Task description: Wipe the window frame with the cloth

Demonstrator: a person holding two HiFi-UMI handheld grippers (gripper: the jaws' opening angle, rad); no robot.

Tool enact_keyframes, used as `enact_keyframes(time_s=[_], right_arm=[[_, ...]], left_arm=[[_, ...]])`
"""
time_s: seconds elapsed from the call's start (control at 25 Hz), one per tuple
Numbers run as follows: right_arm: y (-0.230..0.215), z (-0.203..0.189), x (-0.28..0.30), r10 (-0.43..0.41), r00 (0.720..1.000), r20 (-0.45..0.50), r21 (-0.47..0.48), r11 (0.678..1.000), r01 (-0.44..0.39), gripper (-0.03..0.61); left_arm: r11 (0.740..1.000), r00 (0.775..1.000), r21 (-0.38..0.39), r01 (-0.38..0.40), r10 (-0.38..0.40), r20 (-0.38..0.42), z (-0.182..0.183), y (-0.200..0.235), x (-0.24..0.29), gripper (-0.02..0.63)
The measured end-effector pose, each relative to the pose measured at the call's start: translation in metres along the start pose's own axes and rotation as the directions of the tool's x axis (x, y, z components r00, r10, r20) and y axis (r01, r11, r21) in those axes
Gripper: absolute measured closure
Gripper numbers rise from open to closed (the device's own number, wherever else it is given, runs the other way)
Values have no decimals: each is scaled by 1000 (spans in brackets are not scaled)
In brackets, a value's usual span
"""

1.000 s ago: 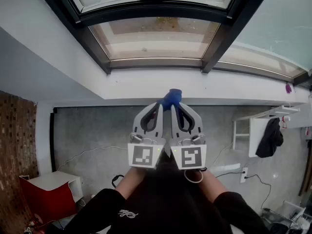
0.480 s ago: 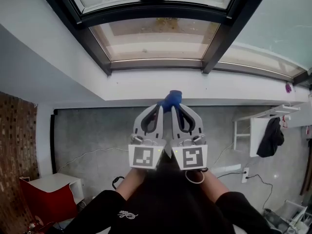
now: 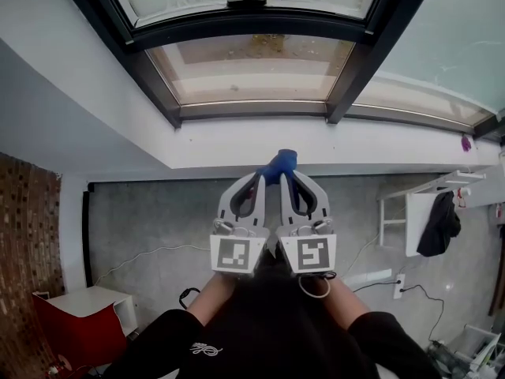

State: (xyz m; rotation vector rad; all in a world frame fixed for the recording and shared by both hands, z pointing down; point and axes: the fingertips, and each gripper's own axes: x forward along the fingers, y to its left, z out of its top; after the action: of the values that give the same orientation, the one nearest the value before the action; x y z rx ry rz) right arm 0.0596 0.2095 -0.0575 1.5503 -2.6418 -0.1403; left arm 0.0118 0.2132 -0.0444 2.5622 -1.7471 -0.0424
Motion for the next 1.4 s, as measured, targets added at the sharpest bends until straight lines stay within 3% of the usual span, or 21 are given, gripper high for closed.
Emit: enact_keyframes(time_s=[0.36, 0.6, 1.08, 1.4], right_arm=[[-34, -16, 18, -48, 998, -31, 19, 999, 49, 560], [-66, -25, 53, -46, 998, -34, 36, 998, 47, 560], [-142, -49, 126, 11, 997, -71, 22, 1000, -10, 560], [-180, -65, 159, 30, 996, -80, 33, 999, -28, 559]], left_arm=[[1000, 999, -12, 10, -11, -37, -14, 2, 30, 609], [1000, 999, 3, 7, -7, -49, -18, 10, 77, 609], [1000, 994, 9, -6, 7, -106, -27, 14, 189, 609], [1000, 988, 17, -23, 25, -152, -45, 13, 235, 609]])
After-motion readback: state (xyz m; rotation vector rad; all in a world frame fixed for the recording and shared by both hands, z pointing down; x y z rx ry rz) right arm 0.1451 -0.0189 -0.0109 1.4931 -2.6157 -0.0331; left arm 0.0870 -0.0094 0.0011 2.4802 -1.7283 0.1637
